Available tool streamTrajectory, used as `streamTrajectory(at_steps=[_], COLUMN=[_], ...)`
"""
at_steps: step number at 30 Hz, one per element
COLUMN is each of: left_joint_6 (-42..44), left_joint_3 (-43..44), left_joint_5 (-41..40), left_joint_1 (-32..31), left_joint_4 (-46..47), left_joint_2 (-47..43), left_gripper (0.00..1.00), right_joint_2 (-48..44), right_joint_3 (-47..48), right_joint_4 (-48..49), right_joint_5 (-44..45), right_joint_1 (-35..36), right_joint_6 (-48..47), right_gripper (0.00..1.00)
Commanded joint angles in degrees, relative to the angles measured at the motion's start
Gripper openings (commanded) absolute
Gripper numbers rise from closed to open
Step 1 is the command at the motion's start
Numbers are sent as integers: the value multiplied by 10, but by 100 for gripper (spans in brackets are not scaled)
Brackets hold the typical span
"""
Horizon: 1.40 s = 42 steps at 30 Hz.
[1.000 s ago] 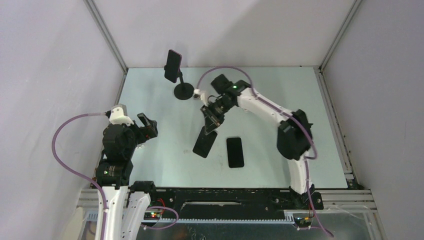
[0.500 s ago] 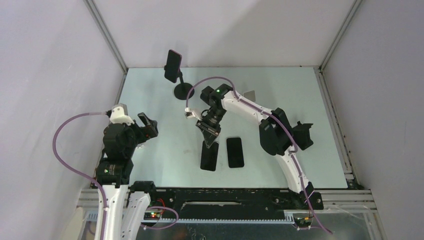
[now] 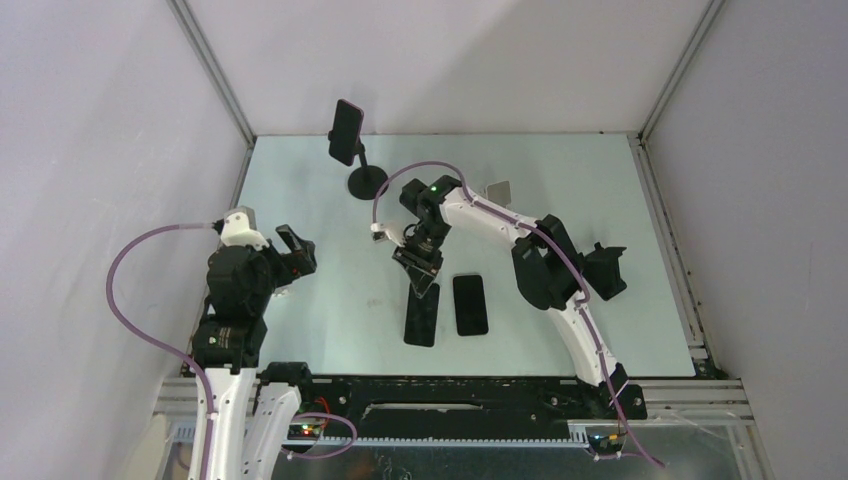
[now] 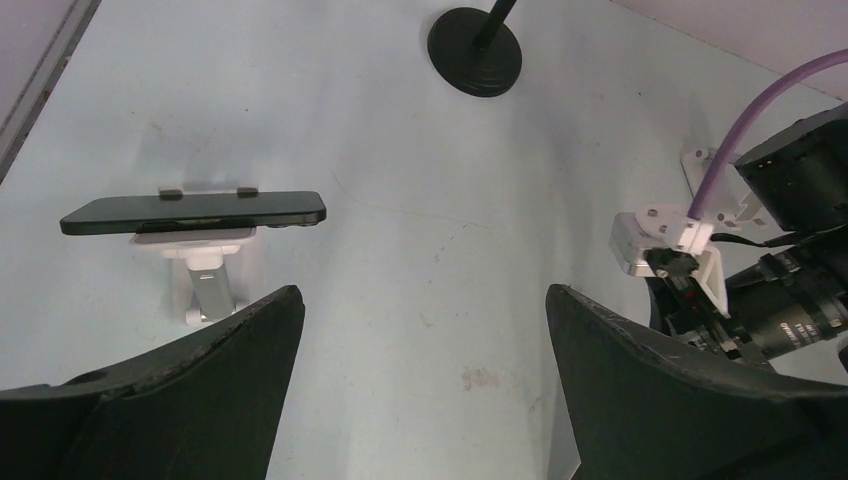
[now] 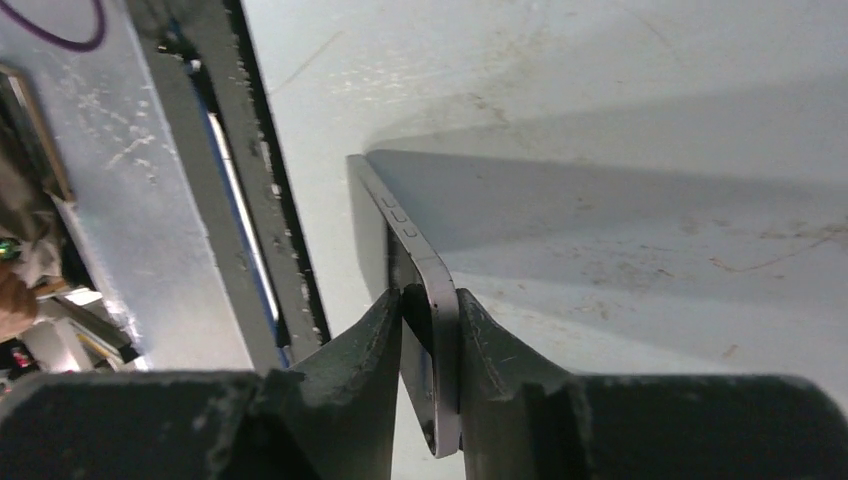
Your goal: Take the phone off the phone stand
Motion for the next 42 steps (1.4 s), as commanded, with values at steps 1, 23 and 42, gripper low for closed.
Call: streamTrajectory(at_steps=[1, 23, 42], left_joint_6=[7, 7, 7], left_joint_3=[1, 1, 1], left_joint_5=[4, 4, 4], left_joint_1=[-3, -3, -3], left_joint_4=[15, 16, 14], left_joint_2=[2, 1, 0], left_gripper=[98, 98, 98], right_joint_2=[-11, -5, 2], right_joint_3=[-22, -63, -97], right_joint_4=[54, 109, 132], right_joint_5=[41, 29, 33], right_joint_1=[4, -8, -18], right_joint_6=[4, 15, 20], right_gripper=[31, 53, 64])
